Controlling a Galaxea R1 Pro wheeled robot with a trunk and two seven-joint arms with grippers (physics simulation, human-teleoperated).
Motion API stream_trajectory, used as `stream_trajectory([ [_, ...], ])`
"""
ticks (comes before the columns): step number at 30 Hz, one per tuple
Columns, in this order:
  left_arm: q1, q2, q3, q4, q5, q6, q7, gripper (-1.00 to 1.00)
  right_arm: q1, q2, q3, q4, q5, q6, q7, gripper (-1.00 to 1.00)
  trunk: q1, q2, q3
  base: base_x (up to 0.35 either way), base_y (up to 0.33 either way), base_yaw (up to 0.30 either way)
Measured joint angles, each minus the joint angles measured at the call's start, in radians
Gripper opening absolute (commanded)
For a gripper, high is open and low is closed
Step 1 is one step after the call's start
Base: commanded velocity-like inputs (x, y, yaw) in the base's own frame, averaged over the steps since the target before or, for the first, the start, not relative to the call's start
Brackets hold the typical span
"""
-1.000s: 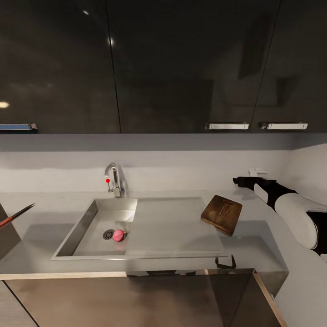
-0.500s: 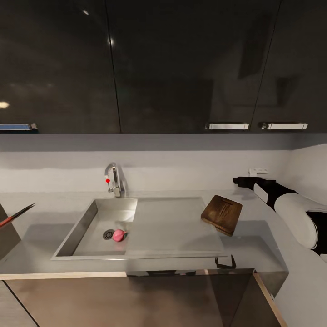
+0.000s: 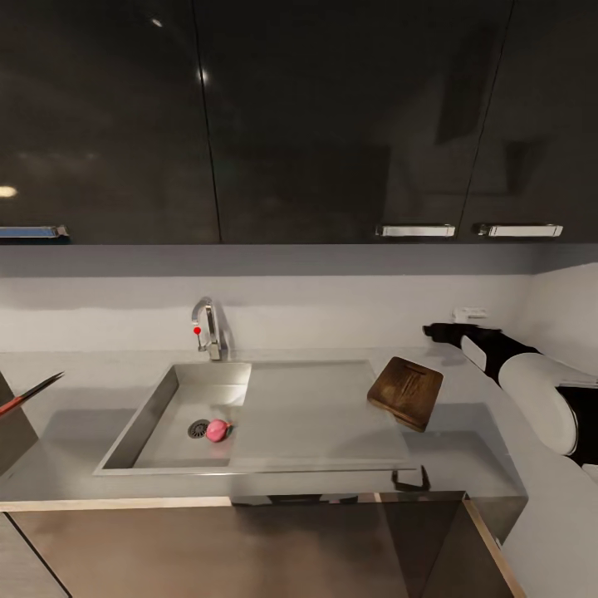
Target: In the kitchen, take the Vidalia onion out of the sink, dice it on the chopping board with the paring knife, put the diced onion into the bowl on the countertop, then place both the paring knife and the chopping board into the sink.
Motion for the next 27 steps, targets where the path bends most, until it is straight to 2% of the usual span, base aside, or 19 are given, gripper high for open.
stream_trajectory([
  [3, 0.007, 0.000, 0.000, 0.001, 0.000, 0.000, 0.001, 1.00, 0.000, 0.003, 0.000, 0.000, 0.000, 0.000, 0.000, 1.00, 0.000, 0.000, 0.000, 0.000, 0.000, 0.000],
  [10, 0.063, 0.000, 0.000, 0.002, 0.003, 0.000, 0.004, 1.00, 0.000, 0.006, 0.000, 0.000, 0.000, 0.000, 0.000, 1.00, 0.000, 0.000, 0.000, 0.000, 0.000, 0.000],
  [13, 0.102, 0.000, 0.000, 0.002, 0.003, 0.000, 0.005, 1.00, 0.000, 0.008, 0.000, 0.000, 0.000, 0.000, 0.000, 1.00, 0.000, 0.000, 0.000, 0.000, 0.000, 0.000],
  [21, 0.319, 0.005, 0.001, 0.003, -0.001, 0.000, 0.005, 1.00, 0.000, 0.017, 0.000, 0.000, 0.000, 0.000, -0.001, 1.00, 0.000, 0.000, 0.000, 0.000, 0.000, 0.000],
  [27, 0.347, 0.005, 0.000, 0.001, -0.003, 0.000, 0.006, 1.00, 0.000, 0.019, 0.000, 0.000, 0.000, 0.000, -0.001, 1.00, 0.000, 0.000, 0.000, 0.000, 0.000, 0.000],
])
